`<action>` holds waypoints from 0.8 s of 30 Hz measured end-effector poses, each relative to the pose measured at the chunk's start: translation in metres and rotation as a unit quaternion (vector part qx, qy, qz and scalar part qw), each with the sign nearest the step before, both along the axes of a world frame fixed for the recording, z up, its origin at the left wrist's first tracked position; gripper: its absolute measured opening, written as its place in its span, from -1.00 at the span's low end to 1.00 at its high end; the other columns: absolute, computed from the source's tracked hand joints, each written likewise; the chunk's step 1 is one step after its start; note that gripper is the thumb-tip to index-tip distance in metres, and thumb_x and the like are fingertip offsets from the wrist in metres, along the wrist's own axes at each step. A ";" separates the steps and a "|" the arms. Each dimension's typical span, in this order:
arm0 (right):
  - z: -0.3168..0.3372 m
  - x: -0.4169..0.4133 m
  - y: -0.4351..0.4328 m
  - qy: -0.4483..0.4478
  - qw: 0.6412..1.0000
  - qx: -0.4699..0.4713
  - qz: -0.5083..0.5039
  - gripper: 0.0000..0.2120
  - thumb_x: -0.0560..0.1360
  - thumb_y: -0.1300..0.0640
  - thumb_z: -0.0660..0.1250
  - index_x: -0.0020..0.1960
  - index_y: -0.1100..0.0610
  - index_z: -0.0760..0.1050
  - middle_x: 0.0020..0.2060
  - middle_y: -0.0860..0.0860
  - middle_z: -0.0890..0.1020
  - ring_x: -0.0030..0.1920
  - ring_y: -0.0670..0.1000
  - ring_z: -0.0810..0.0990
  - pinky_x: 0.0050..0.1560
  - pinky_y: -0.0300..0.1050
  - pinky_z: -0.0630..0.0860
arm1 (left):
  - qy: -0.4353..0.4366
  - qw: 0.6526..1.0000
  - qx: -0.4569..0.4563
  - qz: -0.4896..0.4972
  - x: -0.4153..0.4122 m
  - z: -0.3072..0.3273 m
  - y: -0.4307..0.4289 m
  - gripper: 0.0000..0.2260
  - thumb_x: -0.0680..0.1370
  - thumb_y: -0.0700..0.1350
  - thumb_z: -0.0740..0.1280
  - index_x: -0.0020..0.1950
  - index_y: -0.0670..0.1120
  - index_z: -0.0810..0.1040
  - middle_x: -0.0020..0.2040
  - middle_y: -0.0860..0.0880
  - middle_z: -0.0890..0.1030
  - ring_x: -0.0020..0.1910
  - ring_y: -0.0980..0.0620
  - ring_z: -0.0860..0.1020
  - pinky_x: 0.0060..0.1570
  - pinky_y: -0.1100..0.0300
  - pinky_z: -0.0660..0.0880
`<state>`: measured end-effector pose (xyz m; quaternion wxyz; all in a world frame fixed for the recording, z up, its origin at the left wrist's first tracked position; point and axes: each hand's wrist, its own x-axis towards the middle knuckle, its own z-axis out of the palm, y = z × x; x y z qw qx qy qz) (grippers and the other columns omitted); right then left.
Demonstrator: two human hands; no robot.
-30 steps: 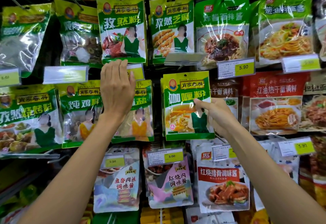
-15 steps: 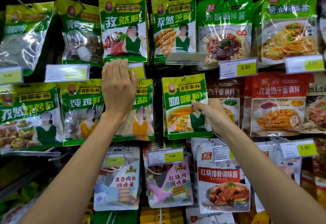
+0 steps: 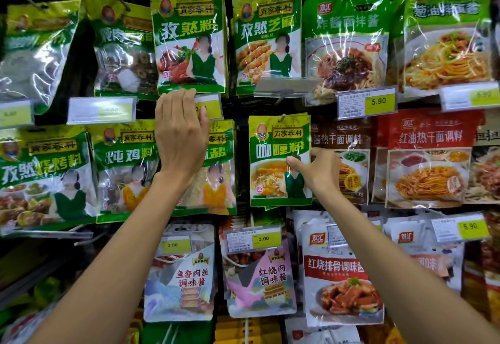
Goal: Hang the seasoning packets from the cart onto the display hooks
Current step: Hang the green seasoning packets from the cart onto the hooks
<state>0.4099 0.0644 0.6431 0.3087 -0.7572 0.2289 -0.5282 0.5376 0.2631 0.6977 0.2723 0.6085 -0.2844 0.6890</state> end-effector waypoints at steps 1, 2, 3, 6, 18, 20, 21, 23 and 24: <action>0.000 0.003 -0.001 0.004 1.000 0.001 -0.008 -0.55 0.41 -0.03 0.50 -0.31 0.32 0.42 -0.40 0.19 0.50 -0.39 0.06 0.38 -0.37 -0.07 0.23 | 0.000 1.000 0.000 0.000 0.000 0.000 0.000 -0.70 0.63 -0.14 0.16 0.23 -0.33 0.47 0.10 -0.30 0.55 0.14 -0.27 0.50 0.29 -0.08 0.36; 0.001 0.007 -0.002 0.004 1.000 0.002 -0.011 -0.58 0.41 -0.03 0.50 -0.31 0.24 0.39 -0.40 0.15 0.43 -0.37 0.03 0.32 -0.36 -0.11 0.18 | 0.001 1.000 0.001 0.000 0.000 0.000 0.000 -0.70 0.63 -0.14 0.15 0.23 -0.33 0.47 0.10 -0.30 0.55 0.14 -0.27 0.50 0.29 -0.08 0.36; 0.001 0.010 -0.004 0.003 1.000 0.004 -0.011 -0.61 0.41 -0.02 0.50 -0.30 0.20 0.38 -0.38 0.13 0.40 -0.35 0.03 0.30 -0.34 -0.11 0.17 | 0.001 1.000 0.001 -0.002 0.000 0.000 0.000 -0.70 0.63 -0.14 0.15 0.23 -0.32 0.47 0.10 -0.29 0.55 0.14 -0.27 0.50 0.29 -0.08 0.36; 0.004 0.017 -0.008 0.009 1.000 0.017 -0.011 -0.60 0.42 0.00 0.49 -0.30 0.20 0.34 -0.36 0.12 0.38 -0.34 0.03 0.30 -0.33 -0.08 0.19 | 0.000 1.000 0.002 -0.007 0.000 0.000 0.001 -0.70 0.63 -0.14 0.15 0.23 -0.32 0.47 0.10 -0.29 0.55 0.14 -0.26 0.50 0.29 -0.08 0.36; -0.001 0.006 -0.022 0.047 0.998 -0.022 -0.022 -0.65 0.42 -0.03 0.49 -0.25 0.15 0.39 -0.43 -0.04 0.41 -0.40 -0.07 0.38 -0.44 -0.29 0.22 | 0.024 0.999 0.011 -0.018 -0.003 0.000 0.002 -0.66 0.64 -0.12 0.11 0.29 -0.32 0.43 0.17 -0.30 0.52 0.21 -0.26 0.47 0.36 -0.06 0.30; -0.008 -0.005 -0.021 0.031 0.999 -0.018 -0.015 -0.72 0.44 0.02 0.48 -0.12 0.18 0.47 -0.32 -0.02 0.51 -0.29 -0.04 0.49 -0.28 -0.24 0.42 | 0.021 0.999 0.006 -0.034 -0.008 -0.002 0.001 -0.65 0.64 -0.13 0.11 0.34 -0.32 0.39 0.23 -0.30 0.50 0.26 -0.26 0.45 0.38 -0.04 0.28; -0.012 -0.013 -0.020 0.022 1.000 -0.015 -0.010 -0.73 0.46 0.06 0.47 -0.03 0.23 0.51 -0.25 0.02 0.55 -0.21 0.00 0.53 -0.19 -0.15 0.48 | 0.012 0.999 0.002 -0.043 -0.013 -0.005 0.000 -0.65 0.63 -0.15 0.12 0.35 -0.32 0.38 0.26 -0.29 0.49 0.28 -0.25 0.44 0.39 -0.03 0.28; -0.019 -0.034 -0.018 0.001 1.000 -0.016 -0.003 -0.76 0.50 0.12 0.41 0.07 0.26 0.54 -0.20 0.05 0.58 -0.18 -0.01 0.53 -0.13 -0.15 0.51 | -0.016 0.998 -0.002 -0.066 -0.026 -0.014 -0.005 -0.68 0.62 -0.20 0.14 0.34 -0.31 0.40 0.26 -0.28 0.49 0.28 -0.22 0.44 0.37 0.00 0.30; -0.024 -0.048 -0.016 -0.008 1.000 -0.023 -0.004 -0.80 0.53 0.13 0.38 0.07 0.24 0.55 -0.20 0.02 0.57 -0.20 -0.06 0.52 -0.18 -0.26 0.48 | -0.028 0.996 0.001 -0.082 -0.035 -0.021 -0.009 -0.70 0.62 -0.22 0.15 0.32 -0.31 0.42 0.24 -0.28 0.51 0.26 -0.21 0.44 0.34 0.02 0.31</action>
